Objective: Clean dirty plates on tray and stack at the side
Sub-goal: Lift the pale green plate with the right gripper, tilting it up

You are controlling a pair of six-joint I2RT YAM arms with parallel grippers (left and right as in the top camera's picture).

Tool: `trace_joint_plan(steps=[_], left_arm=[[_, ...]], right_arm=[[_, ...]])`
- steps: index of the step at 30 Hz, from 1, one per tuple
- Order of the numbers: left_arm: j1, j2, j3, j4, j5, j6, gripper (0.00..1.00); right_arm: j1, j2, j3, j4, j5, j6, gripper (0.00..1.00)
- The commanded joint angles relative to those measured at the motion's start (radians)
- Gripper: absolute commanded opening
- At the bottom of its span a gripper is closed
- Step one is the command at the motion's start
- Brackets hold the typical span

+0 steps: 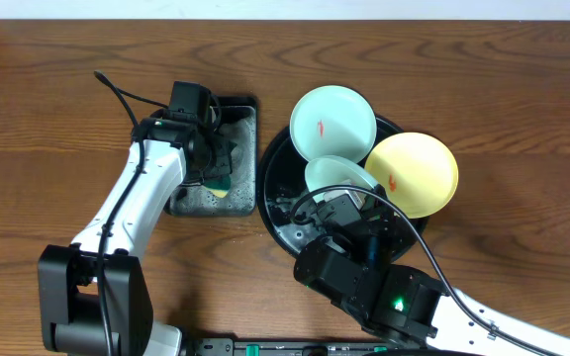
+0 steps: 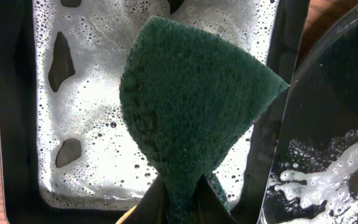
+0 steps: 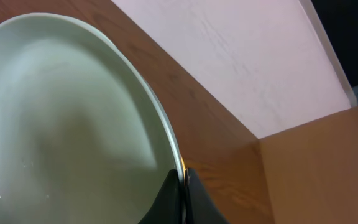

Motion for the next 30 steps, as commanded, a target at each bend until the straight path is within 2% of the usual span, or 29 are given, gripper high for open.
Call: trace_joint_plan(steps=[1, 13, 16, 17, 18, 20, 21, 23, 25, 28, 30], left_arm=[[0.005, 0.005, -0.004, -0.003, -0.005, 0.017, 0.11], [0.005, 0.005, -0.005, -0.002, -0.005, 0.017, 0.11], [0.005, 0.005, -0.004, -0.002, -0.005, 0.017, 0.1], [0.005, 0.005, -0.004, -0.002, -0.005, 0.017, 0.11], [0.005, 0.005, -0.005, -0.002, -0.006, 0.017, 0.11], [0.005, 0.005, -0.004, -0.002, -0.005, 0.017, 0.11], [0.005, 0.005, -0.004, -0.003, -0.005, 0.017, 0.11], [0.005, 0.005, -0.004, -0.003, -0.005, 0.017, 0.11], [0.005, 0.005, -0.004, -0.003, -0.005, 0.017, 0.11], [0.005, 0.005, -0.005, -0.003, -0.005, 0.017, 0.11], [0.005, 0.005, -0.004, -0.002, -0.005, 0.016, 0.11]], right_arm=[[0.01, -0.014, 0.027, 0.003, 0.04, -0.009, 0.01], [0.004, -0.014, 0.026, 0.006, 0.015, 0.008, 0.01], [-0.039, -0.011, 0.022, 0.006, -0.074, 0.121, 0.01], [-0.058, -0.007, 0.022, 0.007, -0.142, 0.137, 0.01], [-0.08, -0.001, 0.022, 0.004, -0.172, 0.093, 0.01], [-0.115, 0.001, 0.022, -0.025, -0.064, 0.079, 0.01], [-0.141, -0.006, 0.025, -0.035, 0.002, 0.175, 0.01], [-0.156, -0.017, 0.031, 0.005, -0.124, 0.17, 0.01], [-0.166, -0.019, 0.031, 0.031, -0.288, 0.032, 0.01], [-0.199, -0.019, 0.031, -0.019, -0.279, 0.186, 0.01], [-0.237, -0.019, 0.031, -0.043, -0.395, 0.214, 0.01]])
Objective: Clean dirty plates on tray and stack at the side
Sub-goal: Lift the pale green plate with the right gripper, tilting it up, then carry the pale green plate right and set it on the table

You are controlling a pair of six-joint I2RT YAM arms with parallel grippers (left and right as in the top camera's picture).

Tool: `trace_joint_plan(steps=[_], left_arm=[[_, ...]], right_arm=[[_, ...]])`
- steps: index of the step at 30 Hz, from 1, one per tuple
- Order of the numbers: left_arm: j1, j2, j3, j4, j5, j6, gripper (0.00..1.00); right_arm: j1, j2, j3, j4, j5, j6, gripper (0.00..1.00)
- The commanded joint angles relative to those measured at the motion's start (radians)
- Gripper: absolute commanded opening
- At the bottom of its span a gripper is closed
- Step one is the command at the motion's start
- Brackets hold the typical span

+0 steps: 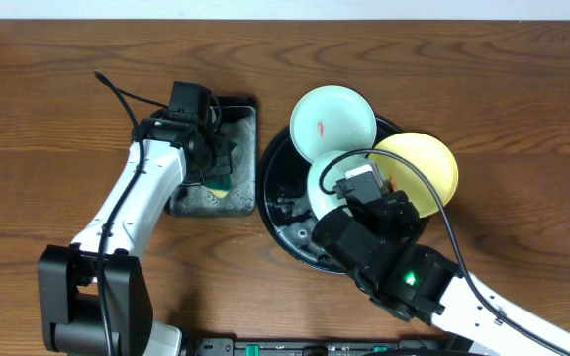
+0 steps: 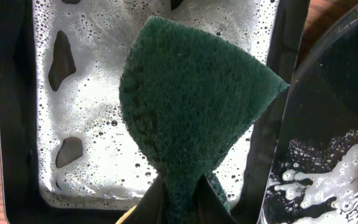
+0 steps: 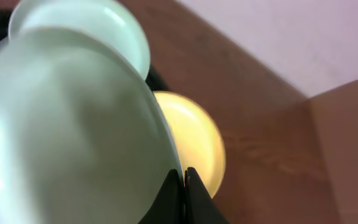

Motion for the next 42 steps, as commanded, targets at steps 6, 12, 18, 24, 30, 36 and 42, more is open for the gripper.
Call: trace_joint_plan(steps=[6, 12, 18, 24, 30, 36, 42], left_arm=[[0.005, 0.005, -0.004, -0.003, -0.006, 0.017, 0.11], [0.005, 0.005, -0.004, -0.003, -0.006, 0.017, 0.11], [0.005, 0.005, -0.004, -0.003, -0.006, 0.017, 0.11], [0.005, 0.005, -0.004, -0.003, -0.006, 0.017, 0.11], [0.005, 0.005, -0.004, -0.003, -0.006, 0.017, 0.1], [0.005, 0.005, -0.004, -0.003, -0.006, 0.017, 0.1], [0.005, 0.005, -0.004, -0.004, -0.005, 0.016, 0.1]], right_arm=[[-0.226, -0.05, 0.026, -0.065, -0.229, 0.289, 0.01], [-0.517, -0.17, 0.03, -0.036, -0.449, 0.295, 0.01], [-0.912, -0.264, 0.03, -0.016, -0.721, 0.256, 0.01], [-1.288, -0.19, 0.03, 0.008, -0.837, 0.256, 0.01], [-1.502, -0.028, 0.03, 0.04, -0.819, 0.256, 0.01], [-1.601, 0.179, 0.03, 0.061, -0.819, 0.257, 0.01], [-1.67, 0.348, 0.03, 0.101, -0.861, 0.266, 0.01]])
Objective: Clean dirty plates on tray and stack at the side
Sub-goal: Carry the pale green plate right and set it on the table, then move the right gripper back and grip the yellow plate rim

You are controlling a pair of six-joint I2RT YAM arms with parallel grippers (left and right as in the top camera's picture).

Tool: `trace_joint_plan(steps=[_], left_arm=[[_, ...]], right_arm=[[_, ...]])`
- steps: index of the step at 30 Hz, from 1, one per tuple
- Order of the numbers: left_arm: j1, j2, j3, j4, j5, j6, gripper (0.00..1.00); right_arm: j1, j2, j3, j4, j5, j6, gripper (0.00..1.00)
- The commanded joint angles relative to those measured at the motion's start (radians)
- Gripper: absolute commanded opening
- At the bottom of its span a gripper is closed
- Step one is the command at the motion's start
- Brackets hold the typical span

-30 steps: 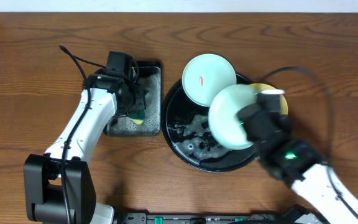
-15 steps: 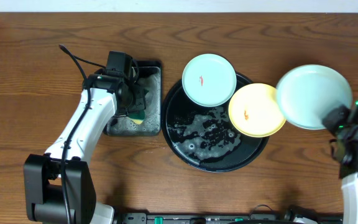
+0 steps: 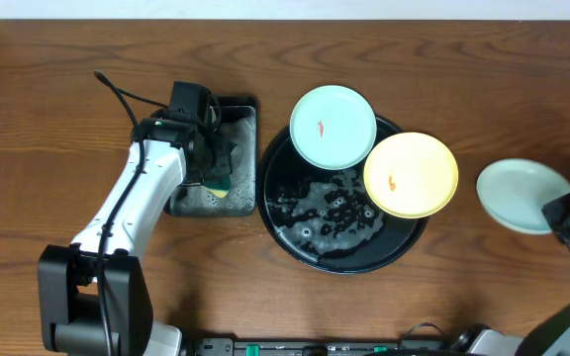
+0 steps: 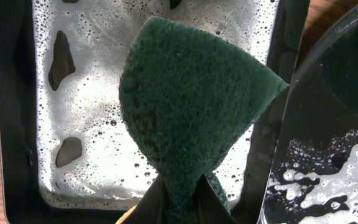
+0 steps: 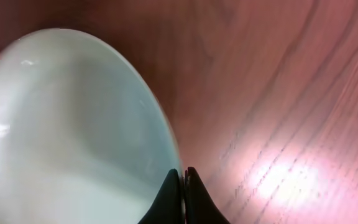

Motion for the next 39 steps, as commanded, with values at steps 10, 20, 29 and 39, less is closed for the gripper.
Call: trace_joint_plan(steps=[10, 20, 29, 39], left_arm=[[0.004, 0.005, -0.004, -0.003, -0.005, 0.016, 0.1], [0.004, 0.005, -0.004, -0.003, -0.005, 0.016, 0.1], [0.004, 0.005, -0.004, -0.002, -0.005, 0.017, 0.1], [0.004, 0.005, -0.004, 0.0, -0.005, 0.017, 0.1]], right_arm=[[0.064, -0.145, 0.016, 0.102, -0.451, -0.175, 0.63], [0.431, -0.291, 0.01, -0.002, -0.209, -0.289, 0.49], [0.56, -0.086, -0.028, 0.1, -0.08, -0.346, 0.45], [0.563, 0.03, -0.028, 0.143, -0.085, -0.348, 0.21]])
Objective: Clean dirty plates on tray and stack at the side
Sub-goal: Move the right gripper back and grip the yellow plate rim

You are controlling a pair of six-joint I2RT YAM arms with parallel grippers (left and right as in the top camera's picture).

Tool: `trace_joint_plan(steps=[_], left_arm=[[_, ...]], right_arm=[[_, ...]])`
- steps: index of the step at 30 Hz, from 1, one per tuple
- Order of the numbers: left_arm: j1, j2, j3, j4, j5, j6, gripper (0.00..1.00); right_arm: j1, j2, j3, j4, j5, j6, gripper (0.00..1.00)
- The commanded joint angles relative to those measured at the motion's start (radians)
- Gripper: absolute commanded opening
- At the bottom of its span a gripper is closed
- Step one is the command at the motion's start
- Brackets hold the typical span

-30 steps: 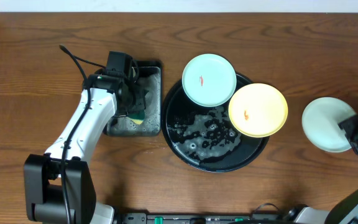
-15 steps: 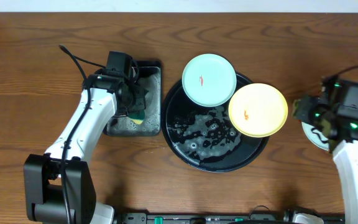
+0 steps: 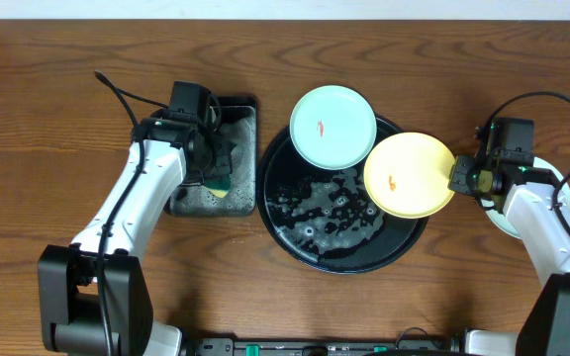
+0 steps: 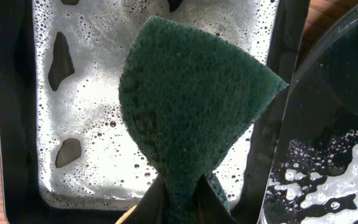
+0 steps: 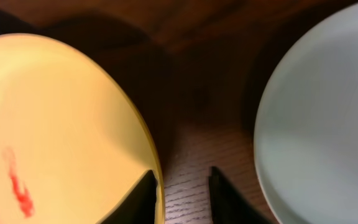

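A round black tray (image 3: 305,242) holds foamy water. A pale green plate (image 3: 333,126) with a red smear leans on its far rim. A yellow plate (image 3: 410,174) (image 5: 55,124), also smeared red, lies on its right rim. A clean pale green plate (image 5: 328,112) lies on the table right of the tray, mostly under my right arm in the overhead view. My right gripper (image 3: 458,179) (image 5: 182,180) is open, its left finger at the yellow plate's right edge. My left gripper (image 3: 214,158) (image 4: 180,190) is shut on a dark green sponge (image 4: 191,106) over the soap tray.
The black rectangular soap tray (image 3: 243,203) (image 4: 14,124), full of suds, stands just left of the round tray. A cable (image 3: 117,91) runs behind my left arm. Bare wooden table (image 3: 47,148) lies to the far left and along the back.
My right gripper has let go of the clean pale green plate, which now lies on the table. The gripper moved left and stands open at the yellow plate's right rim. My left arm has not moved.
My right gripper first held a pale green plate tilted over the round tray, and a second later still held it there. Then it held the plate low over the table to the right. Now the plate lies there. The left gripper held the sponge over the suds throughout.
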Motion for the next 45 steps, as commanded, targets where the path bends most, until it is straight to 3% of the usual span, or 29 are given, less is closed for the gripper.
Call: trace_joint_plan(steps=[1, 5, 11, 23, 29, 38, 45], left_arm=[[0.004, 0.005, -0.004, -0.001, -0.005, 0.017, 0.1], [0.004, 0.005, -0.004, 0.002, -0.005, 0.017, 0.1], [0.004, 0.005, -0.004, 0.002, -0.005, 0.017, 0.1], [0.004, 0.005, -0.004, -0.003, -0.005, 0.017, 0.1], [0.004, 0.005, -0.004, -0.01, -0.005, 0.017, 0.1], [0.004, 0.005, -0.004, -0.01, -0.005, 0.017, 0.1], [0.004, 0.005, -0.004, -0.01, -0.005, 0.017, 0.1]], right_arm=[[0.011, 0.014, -0.008, -0.002, 0.017, -0.006, 0.21], [0.011, 0.019, -0.02, -0.002, 0.017, -0.007, 0.2], [0.011, 0.022, -0.063, 0.008, 0.017, -0.004, 0.0], [0.026, -0.247, -0.024, -0.186, -0.135, 0.011, 0.01], [0.145, -0.27, -0.035, -0.26, -0.208, 0.033, 0.01], [0.328, -0.172, -0.129, -0.181, -0.137, 0.313, 0.01], [0.377, -0.133, -0.134, -0.068, -0.094, 0.193, 0.06]])
